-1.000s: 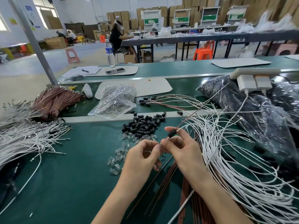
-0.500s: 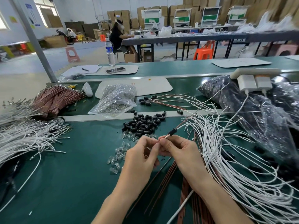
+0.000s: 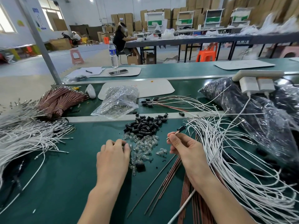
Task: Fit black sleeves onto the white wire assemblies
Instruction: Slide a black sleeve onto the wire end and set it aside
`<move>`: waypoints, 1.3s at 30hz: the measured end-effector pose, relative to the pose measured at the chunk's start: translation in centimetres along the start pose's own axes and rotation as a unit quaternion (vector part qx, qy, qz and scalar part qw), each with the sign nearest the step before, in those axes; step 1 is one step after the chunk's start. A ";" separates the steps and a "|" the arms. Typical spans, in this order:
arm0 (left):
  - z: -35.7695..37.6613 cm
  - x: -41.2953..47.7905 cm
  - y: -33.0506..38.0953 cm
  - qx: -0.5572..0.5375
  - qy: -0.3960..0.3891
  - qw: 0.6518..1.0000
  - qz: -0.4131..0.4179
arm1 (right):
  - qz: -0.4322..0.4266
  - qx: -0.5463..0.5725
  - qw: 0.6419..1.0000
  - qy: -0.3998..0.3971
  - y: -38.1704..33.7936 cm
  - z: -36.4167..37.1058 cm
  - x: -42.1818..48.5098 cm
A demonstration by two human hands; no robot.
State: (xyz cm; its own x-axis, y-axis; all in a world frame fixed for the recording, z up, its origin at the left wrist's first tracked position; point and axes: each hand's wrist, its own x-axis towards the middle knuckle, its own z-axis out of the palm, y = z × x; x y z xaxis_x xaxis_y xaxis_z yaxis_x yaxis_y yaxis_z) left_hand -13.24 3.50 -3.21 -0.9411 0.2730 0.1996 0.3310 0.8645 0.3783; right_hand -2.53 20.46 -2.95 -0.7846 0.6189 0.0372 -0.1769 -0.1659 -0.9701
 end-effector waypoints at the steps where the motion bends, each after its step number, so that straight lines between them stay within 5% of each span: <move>1: 0.1 0.0 0.1 -0.001 0.001 1.000 0.006 | 0.001 0.000 1.000 0.003 0.0 0.0 0.0; 15: 0.4 -0.3 0.4 -0.106 0.071 0.987 0.095 | 0.014 0.014 1.000 0.008 -0.3 0.0 0.0; 20: -0.1 -1.6 2.7 -0.356 0.056 0.924 0.124 | 0.034 0.088 0.995 -0.009 -0.7 0.2 0.1; 27: 0.9 -3.6 5.0 -0.490 -0.006 0.859 0.146 | 0.073 0.137 0.987 -0.032 -0.6 0.3 0.0; 39: 1.3 -3.8 5.4 -0.500 -0.049 0.855 0.126 | 0.072 0.131 0.987 -0.061 0.0 0.4 0.1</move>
State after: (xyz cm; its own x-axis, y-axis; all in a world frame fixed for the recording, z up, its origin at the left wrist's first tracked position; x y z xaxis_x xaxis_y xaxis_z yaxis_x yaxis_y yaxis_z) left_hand -7.98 7.70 -3.05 -0.8165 0.4733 0.3308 0.3716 -0.0077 0.9283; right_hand -2.84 20.18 -2.79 -0.8757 0.4800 -0.0528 -0.1934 -0.4487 -0.8725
